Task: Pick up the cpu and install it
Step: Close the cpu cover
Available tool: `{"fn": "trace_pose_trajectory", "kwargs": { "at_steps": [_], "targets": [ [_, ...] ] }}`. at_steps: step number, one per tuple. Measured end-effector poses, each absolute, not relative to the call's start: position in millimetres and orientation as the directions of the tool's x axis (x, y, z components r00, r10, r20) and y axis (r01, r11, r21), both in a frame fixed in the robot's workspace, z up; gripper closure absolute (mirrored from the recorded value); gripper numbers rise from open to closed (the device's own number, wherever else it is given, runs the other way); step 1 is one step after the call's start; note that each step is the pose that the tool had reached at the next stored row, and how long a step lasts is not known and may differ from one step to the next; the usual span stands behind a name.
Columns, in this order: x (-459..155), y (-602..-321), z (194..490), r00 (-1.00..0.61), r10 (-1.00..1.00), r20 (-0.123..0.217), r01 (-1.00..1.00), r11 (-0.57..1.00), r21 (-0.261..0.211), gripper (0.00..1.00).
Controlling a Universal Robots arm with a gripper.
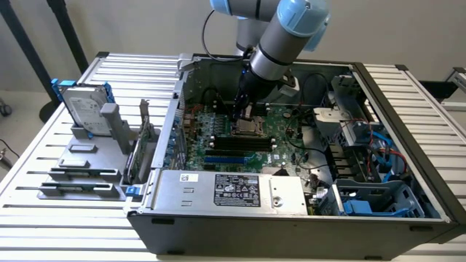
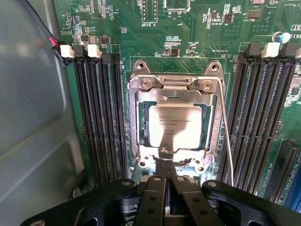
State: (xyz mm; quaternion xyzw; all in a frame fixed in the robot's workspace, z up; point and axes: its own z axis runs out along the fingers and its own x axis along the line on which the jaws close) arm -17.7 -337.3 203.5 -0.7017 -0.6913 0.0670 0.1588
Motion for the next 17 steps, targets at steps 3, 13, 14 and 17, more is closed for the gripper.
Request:
{"fn": "trace_pose_trajectory", "kwargs": {
  "at_steps": [3,13,14,17],
  "targets": [
    [-17.9,-338.9,205.7,0.035,0.991,0.127,0.949,0.007,-0.316,0.89],
    [-33.0,-349.6,215.0,0.036,0.988,0.149,0.947,0.014,-0.320,0.89],
    [-36.3,-350.7,215.4,0.036,0.988,0.152,0.947,0.015,-0.321,0.89],
    [-45.1,-353.1,216.8,0.037,0.986,0.163,0.946,0.018,-0.324,0.89]
  ]
}}
